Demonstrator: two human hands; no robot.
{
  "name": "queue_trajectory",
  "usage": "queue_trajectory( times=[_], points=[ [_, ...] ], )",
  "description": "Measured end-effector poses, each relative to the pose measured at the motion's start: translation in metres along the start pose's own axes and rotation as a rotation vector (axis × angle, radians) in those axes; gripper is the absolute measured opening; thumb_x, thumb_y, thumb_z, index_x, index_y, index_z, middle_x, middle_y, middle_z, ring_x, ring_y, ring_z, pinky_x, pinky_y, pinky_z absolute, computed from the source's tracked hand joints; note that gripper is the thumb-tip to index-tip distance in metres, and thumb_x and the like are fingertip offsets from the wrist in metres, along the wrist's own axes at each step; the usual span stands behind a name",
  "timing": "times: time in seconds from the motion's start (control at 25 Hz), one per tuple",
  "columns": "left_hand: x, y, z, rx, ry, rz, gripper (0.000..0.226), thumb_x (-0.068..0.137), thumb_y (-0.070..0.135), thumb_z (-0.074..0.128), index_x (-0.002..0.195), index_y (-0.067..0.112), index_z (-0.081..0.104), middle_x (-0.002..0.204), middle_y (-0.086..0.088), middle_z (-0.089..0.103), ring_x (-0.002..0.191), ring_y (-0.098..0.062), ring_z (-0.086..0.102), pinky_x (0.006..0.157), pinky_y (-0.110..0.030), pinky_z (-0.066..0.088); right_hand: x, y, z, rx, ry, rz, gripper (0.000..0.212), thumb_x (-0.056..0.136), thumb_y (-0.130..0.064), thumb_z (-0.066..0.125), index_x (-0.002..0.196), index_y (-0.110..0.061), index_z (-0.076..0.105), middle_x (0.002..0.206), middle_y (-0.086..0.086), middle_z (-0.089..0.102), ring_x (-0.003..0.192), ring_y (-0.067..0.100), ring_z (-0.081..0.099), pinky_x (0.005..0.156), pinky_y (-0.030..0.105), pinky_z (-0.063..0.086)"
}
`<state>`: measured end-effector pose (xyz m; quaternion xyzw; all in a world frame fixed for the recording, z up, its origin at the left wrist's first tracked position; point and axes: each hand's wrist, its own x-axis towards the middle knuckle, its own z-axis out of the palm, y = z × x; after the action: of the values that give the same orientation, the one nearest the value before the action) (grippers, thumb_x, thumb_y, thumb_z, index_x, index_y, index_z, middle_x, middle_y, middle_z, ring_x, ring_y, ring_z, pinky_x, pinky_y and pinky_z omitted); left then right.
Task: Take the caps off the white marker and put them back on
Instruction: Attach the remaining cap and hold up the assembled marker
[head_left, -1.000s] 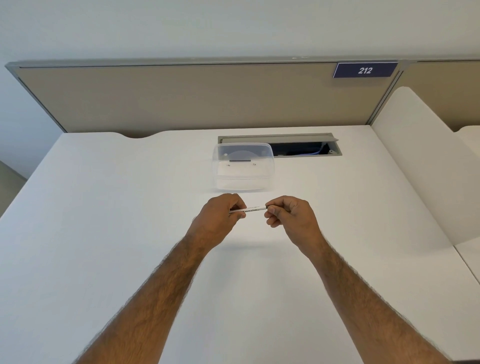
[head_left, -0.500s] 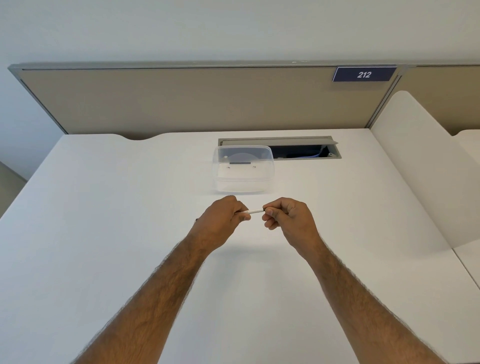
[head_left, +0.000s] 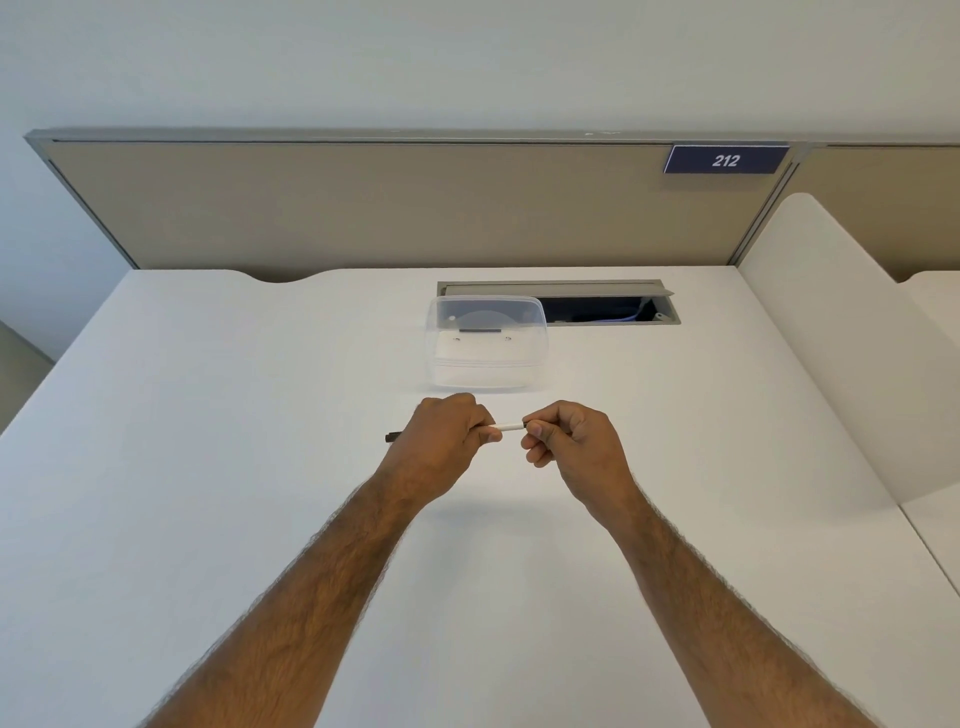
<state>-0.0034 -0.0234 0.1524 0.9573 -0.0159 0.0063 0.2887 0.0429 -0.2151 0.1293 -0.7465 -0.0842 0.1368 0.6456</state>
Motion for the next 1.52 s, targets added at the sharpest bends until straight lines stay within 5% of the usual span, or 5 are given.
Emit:
queue_trajectory(
  times=[0.24, 0.84, 1.0, 1.2, 1.52],
  points=[
    [-0.003, 0.005, 0.0, 0.018, 0.062, -0.024, 0.019, 0.097, 0.037, 0.065, 0.095, 0.023, 0.077, 0.08, 0.01, 0.059, 0.084, -0.017, 0.055, 0.065, -0.028, 0.035, -0.003, 0.0, 0.0, -0.008, 0.02, -0.013, 0.013, 0.095, 0.0, 0.06, 0.091, -0.002, 0.073, 0.071, 0.012, 0.072, 0.059, 0.019, 0.064, 0.058, 0.032, 0.056],
    [-0.004, 0.011, -0.002, -0.079, -0.008, -0.06, 0.014, 0.095, 0.034, 0.067, 0.083, 0.028, 0.062, 0.086, 0.01, 0.059, 0.079, -0.009, 0.056, 0.064, -0.028, 0.041, -0.004, -0.003, -0.01, 0.04, -0.026, -0.03, 0.013, 0.093, 0.005, 0.062, 0.093, 0.001, 0.074, 0.072, 0.012, 0.074, 0.06, 0.021, 0.069, 0.06, 0.03, 0.059],
    [0.0, 0.005, -0.007, -0.072, -0.15, -0.081, 0.021, 0.102, 0.032, 0.054, 0.096, 0.023, 0.071, 0.095, 0.004, 0.064, 0.089, -0.016, 0.059, 0.082, -0.042, 0.052, -0.002, -0.003, -0.012, 0.032, -0.038, -0.041, 0.012, 0.093, 0.004, 0.062, 0.092, 0.001, 0.074, 0.072, 0.011, 0.075, 0.061, 0.022, 0.07, 0.06, 0.03, 0.059],
    [0.0, 0.005, -0.002, -0.011, -0.051, -0.077, 0.019, 0.092, 0.043, 0.069, 0.08, 0.031, 0.059, 0.084, 0.012, 0.058, 0.077, -0.007, 0.056, 0.063, -0.03, 0.044, -0.002, 0.0, -0.008, 0.021, -0.04, -0.039, 0.012, 0.092, 0.005, 0.062, 0.092, 0.002, 0.074, 0.071, 0.011, 0.074, 0.061, 0.022, 0.069, 0.059, 0.03, 0.058],
    [0.001, 0.002, -0.005, -0.015, -0.134, -0.131, 0.016, 0.095, 0.033, 0.061, 0.083, 0.033, 0.07, 0.078, 0.014, 0.066, 0.078, -0.008, 0.063, 0.072, -0.04, 0.056, -0.001, -0.001, -0.009, 0.021, -0.036, -0.043, 0.012, 0.091, 0.006, 0.064, 0.091, 0.002, 0.075, 0.07, 0.01, 0.074, 0.06, 0.021, 0.069, 0.059, 0.028, 0.058]
  ],
)
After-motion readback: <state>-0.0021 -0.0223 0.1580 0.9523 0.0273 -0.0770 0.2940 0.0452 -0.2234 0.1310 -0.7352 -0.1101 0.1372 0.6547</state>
